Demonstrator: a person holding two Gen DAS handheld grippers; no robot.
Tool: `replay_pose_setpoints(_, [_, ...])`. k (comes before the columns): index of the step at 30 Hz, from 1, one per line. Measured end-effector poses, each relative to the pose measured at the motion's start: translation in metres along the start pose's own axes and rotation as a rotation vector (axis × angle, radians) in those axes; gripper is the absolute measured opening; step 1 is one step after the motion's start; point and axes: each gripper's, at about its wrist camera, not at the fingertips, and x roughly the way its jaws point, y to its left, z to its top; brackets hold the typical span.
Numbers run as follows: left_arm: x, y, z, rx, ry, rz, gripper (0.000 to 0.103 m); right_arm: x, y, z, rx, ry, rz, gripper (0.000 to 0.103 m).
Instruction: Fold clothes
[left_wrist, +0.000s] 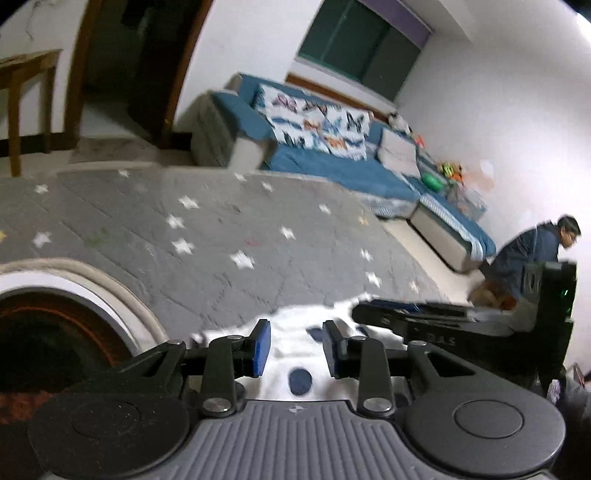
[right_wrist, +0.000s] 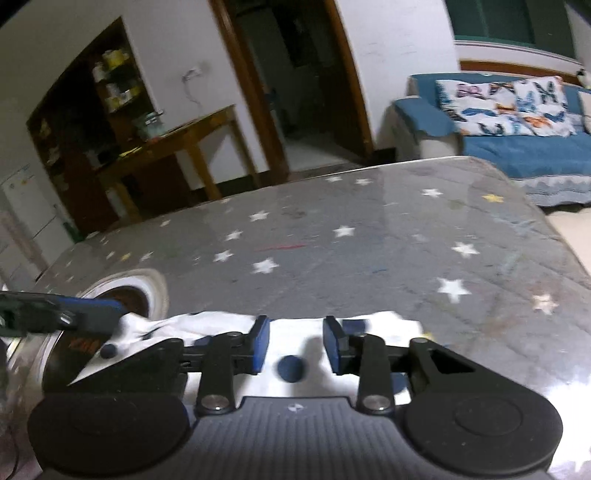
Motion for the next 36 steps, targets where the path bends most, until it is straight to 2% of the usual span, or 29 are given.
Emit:
replay_pose_setpoints(4, [0.019,0.010,-0.010,-0.020,0.055,0.033,0.032,0.018,0.006,-0.004,-0.015,0.044,0.003,0.034])
replay_pose_setpoints(7, [0.014,0.011,-0.011,-0.026,0.044,0.029,0.033,0.019,0.006,-0.005,-0.015,0.054,0.000,0.034])
replay_pose_setpoints(12, [0.003,0.010,-0.017,-0.016,0.020,0.025,0.034,-0.018,0.015,-0.007,-0.056,0.023,0.020,0.034])
replay_pose_setpoints(17, [-0.012,-0.002,-0.031,0.056,-0.006,0.033,0.032,-0.048,0.029,-0.036,-0.112,0.048,0.031,0.034])
replay_pose_setpoints(23, [-0.006,-0.005,-0.048,0.133,0.009,0.091,0.032,-0.069,0.035,-0.076,-0.174,0.057,-0.037,0.035])
replay_pose_setpoints(26, [-0.003,-0.005,-0.052,0.132,0.010,0.100,0.032,-0.079,0.033,-0.089,-0.194,0.058,-0.074,0.035])
replay_pose_setpoints(31, [-0.005,-0.007,-0.053,0.148,-0.003,0.106,0.034,-0.092,0.025,-0.093,-0.170,0.037,-0.101,0.039])
replay_pose_setpoints(36, [-0.004,-0.001,-0.054,0.112,0.005,0.098,0.034,-0.095,0.023,-0.092,-0.146,0.027,-0.108,0.039])
